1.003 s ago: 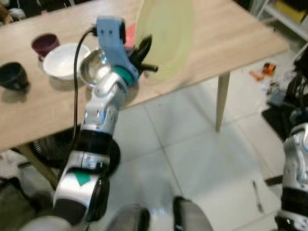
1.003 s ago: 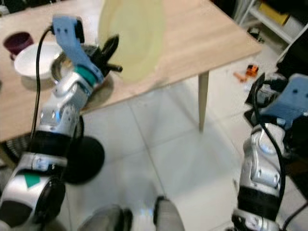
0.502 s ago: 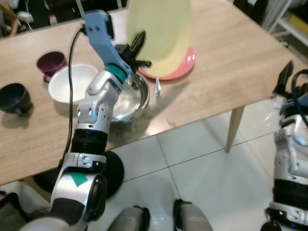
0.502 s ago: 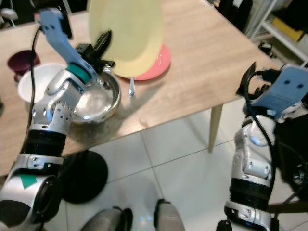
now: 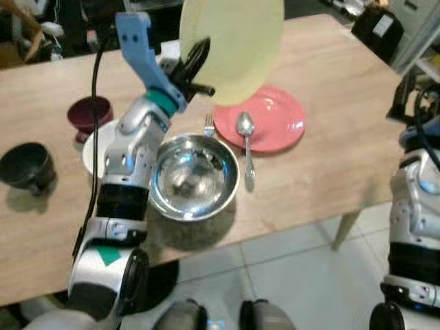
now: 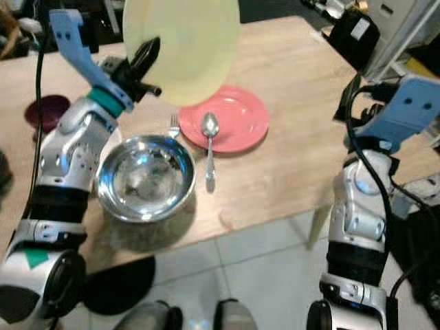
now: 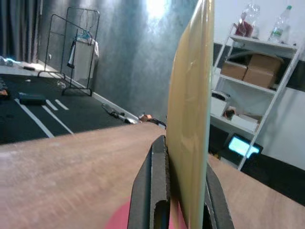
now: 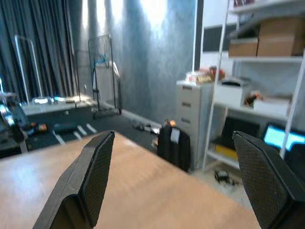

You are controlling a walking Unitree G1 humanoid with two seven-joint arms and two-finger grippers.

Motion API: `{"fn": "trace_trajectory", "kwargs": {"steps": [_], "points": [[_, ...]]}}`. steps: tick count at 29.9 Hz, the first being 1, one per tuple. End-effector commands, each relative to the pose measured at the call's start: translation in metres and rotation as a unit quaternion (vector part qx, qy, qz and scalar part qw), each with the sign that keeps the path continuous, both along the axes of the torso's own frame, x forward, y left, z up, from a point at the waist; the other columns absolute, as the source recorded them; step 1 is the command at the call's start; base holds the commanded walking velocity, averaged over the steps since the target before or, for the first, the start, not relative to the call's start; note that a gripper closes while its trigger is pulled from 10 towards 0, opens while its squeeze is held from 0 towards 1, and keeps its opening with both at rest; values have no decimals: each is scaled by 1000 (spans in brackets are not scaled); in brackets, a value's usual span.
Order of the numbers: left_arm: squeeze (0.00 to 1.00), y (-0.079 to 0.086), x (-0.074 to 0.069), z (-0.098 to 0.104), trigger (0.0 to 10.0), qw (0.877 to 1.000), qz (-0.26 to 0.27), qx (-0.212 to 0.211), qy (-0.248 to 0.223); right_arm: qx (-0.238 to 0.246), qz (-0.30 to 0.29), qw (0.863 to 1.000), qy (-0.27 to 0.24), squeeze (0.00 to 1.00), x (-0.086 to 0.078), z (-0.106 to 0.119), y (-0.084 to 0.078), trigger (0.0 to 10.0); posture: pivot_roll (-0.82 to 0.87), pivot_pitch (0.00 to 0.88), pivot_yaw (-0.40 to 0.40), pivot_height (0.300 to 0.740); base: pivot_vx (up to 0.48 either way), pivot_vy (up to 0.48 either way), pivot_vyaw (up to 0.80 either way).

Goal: Setting the table

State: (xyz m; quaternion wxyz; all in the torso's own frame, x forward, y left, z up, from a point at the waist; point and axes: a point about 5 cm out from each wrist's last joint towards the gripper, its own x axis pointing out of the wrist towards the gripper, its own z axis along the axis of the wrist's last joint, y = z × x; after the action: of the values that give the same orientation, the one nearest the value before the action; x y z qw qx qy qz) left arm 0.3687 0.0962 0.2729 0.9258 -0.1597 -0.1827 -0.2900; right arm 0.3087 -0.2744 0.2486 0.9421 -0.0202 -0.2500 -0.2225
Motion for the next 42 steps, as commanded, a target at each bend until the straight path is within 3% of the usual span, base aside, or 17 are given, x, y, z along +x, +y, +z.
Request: {"fn": "trace_trajectory", "kwargs": {"steps": [1, 7, 20, 25, 30, 33, 35, 42], "points": [[0, 8, 2, -5, 10000, 1000, 11, -14, 12, 3, 5, 1000, 3, 0, 1, -3, 0, 10000, 62, 0, 74, 740, 409, 0, 0], [0, 16, 11, -13, 10000, 996, 13, -46, 70, 20, -7, 1000, 2, 0, -3, -9, -7, 10000, 60, 0, 86, 740, 129, 0, 0], [0, 11, 8, -19, 10000, 996, 9, -47, 76, 19, -5, 1000, 4, 0, -4, -12, -7, 10000, 58, 0, 78, 740, 0, 0, 0], [0, 18, 10, -21, 10000, 995, 25, -53, 83, 18, -1, 1000, 3, 0, -2, -11, -6, 10000, 67, 0, 72, 740, 0, 0, 0], [0, 29, 15, -23, 10000, 990, 41, -82, 103, 18, 3, 1000, 4, 0, -2, -11, -4, 10000, 70, 0, 68, 740, 0, 0, 0], [0, 38, 19, -26, 10000, 983, 33, -131, 128, 7, 2, 1000, 10, 0, -3, -13, -4, 10000, 74, 0, 60, 740, 0, 0, 0], [0, 39, 20, -27, 10000, 981, 29, -141, 132, 2, 0, 1000, 13, 0, -4, -13, -4, 10000, 74, 0, 60, 740, 0, 0, 0], [0, 44, 32, -33, 10000, 956, 6, -223, 190, -5, 9, 1000, 10, 0, -3, -10, 1, 10000, 65, 38, 53, 740, 0, 0, 0]]}}
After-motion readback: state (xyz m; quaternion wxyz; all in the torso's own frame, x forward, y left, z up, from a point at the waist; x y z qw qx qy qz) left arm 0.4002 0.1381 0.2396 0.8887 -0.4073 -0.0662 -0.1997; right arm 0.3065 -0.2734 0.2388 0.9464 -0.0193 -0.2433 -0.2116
